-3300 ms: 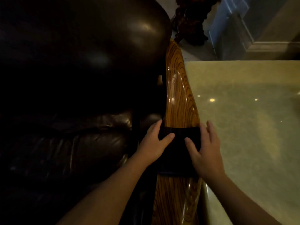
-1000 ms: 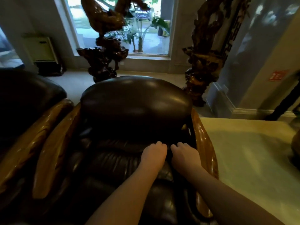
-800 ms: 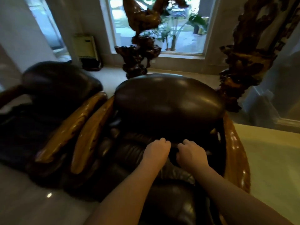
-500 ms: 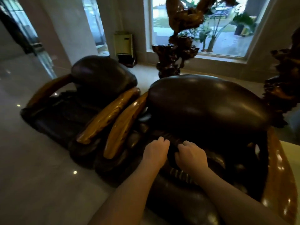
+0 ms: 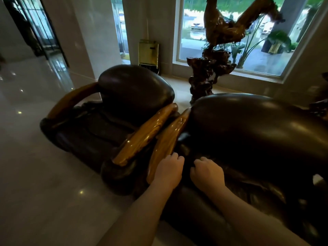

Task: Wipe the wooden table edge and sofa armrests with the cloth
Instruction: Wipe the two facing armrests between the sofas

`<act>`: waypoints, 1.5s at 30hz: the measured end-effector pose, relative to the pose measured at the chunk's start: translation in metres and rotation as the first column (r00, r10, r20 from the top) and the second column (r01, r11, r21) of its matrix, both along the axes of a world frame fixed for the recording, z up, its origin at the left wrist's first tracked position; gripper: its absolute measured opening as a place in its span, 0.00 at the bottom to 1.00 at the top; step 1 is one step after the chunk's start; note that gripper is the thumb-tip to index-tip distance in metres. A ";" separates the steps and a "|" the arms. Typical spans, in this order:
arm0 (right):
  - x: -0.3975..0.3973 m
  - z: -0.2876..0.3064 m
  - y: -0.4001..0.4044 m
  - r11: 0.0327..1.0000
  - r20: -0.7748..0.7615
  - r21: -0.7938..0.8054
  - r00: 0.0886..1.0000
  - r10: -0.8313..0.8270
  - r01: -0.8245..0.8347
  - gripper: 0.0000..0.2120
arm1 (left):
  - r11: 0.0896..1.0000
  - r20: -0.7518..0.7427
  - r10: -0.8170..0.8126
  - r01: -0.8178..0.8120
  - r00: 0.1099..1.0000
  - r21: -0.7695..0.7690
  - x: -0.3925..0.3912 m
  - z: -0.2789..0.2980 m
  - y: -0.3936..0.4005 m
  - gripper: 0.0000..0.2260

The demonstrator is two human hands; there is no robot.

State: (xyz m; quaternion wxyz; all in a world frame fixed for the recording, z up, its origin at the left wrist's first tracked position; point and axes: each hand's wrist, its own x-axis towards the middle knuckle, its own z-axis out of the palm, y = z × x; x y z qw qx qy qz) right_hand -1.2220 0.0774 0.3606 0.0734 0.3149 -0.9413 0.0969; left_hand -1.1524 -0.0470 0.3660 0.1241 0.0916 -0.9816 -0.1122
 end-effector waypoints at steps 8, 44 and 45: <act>0.003 -0.009 -0.085 1.000 0.025 0.015 1.000 -0.010 0.010 0.17 | 0.997 0.043 -0.074 0.073 0.996 0.016 0.010 -0.013 -0.092 0.19; -0.201 -0.164 -0.277 0.917 0.471 0.244 0.788 -0.396 0.315 0.07 | 0.806 0.420 -0.589 0.463 0.691 0.370 -0.257 -0.155 -0.324 0.16; -0.205 -0.169 -0.280 0.908 0.489 0.262 0.767 -0.416 0.326 0.08 | 0.800 0.417 -0.597 0.470 0.685 0.373 -0.263 -0.162 -0.327 0.15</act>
